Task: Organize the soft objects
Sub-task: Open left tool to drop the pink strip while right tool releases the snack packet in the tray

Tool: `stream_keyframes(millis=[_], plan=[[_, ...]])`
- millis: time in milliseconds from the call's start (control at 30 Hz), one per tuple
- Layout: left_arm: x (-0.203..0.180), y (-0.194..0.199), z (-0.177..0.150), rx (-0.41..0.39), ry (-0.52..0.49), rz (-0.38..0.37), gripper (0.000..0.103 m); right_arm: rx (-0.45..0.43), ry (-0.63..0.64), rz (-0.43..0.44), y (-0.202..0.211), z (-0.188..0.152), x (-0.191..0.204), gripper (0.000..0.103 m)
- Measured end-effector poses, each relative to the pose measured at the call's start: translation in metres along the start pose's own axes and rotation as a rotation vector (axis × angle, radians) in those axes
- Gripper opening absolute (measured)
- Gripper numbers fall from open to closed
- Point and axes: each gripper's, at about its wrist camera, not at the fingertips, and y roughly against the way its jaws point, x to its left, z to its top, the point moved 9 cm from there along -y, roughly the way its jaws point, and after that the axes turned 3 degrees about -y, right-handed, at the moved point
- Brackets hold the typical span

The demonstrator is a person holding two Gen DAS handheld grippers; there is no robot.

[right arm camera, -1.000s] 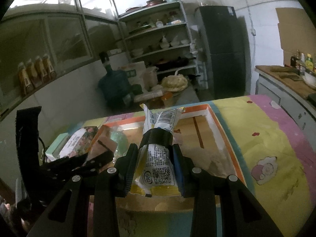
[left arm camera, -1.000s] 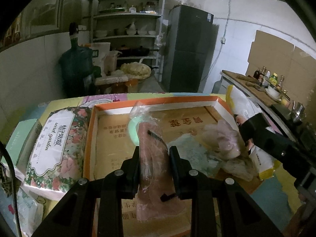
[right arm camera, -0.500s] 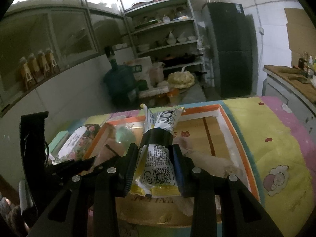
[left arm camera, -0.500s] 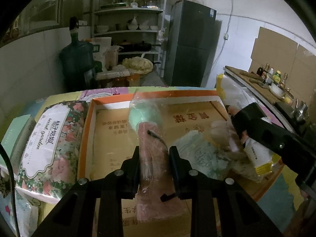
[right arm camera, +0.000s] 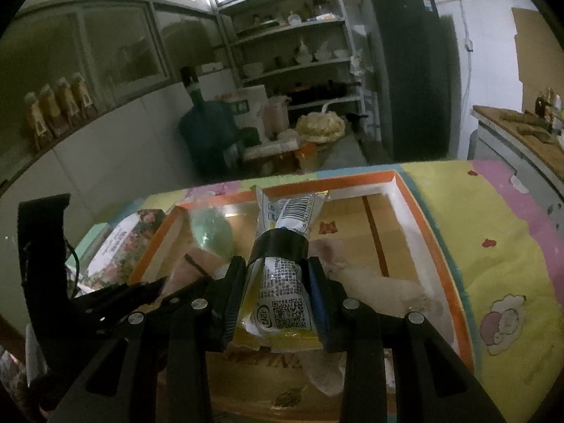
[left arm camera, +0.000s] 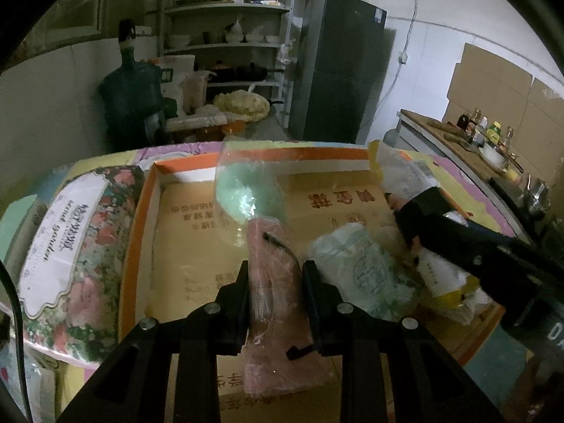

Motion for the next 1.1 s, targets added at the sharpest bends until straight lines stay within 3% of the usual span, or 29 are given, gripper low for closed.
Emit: stream_keyframes(millis=[433, 633, 833, 1100], plan=[[0.000, 0.001, -0.002, -0.004, 0.007, -0.006, 0.039, 0.033, -0.031, 0.040, -0.012, -0.002, -0.003, 0.039], [-0.002, 0.009, -0.003, -0.011, 0.024, -0.033, 0.056, 0.003, -0.065, 0.074, -0.004, 0.003, -0.002, 0.056], [-0.005, 0.020, -0.002, -0.031, 0.010, -0.025, 0.062, -0.042, -0.093, 0.090, 0.011, 0.009, -0.005, 0.060], [-0.006, 0.043, 0.005, -0.080, 0.001, -0.025, 0.062, -0.082, -0.111, 0.101, 0.033, 0.013, -0.001, 0.068]])
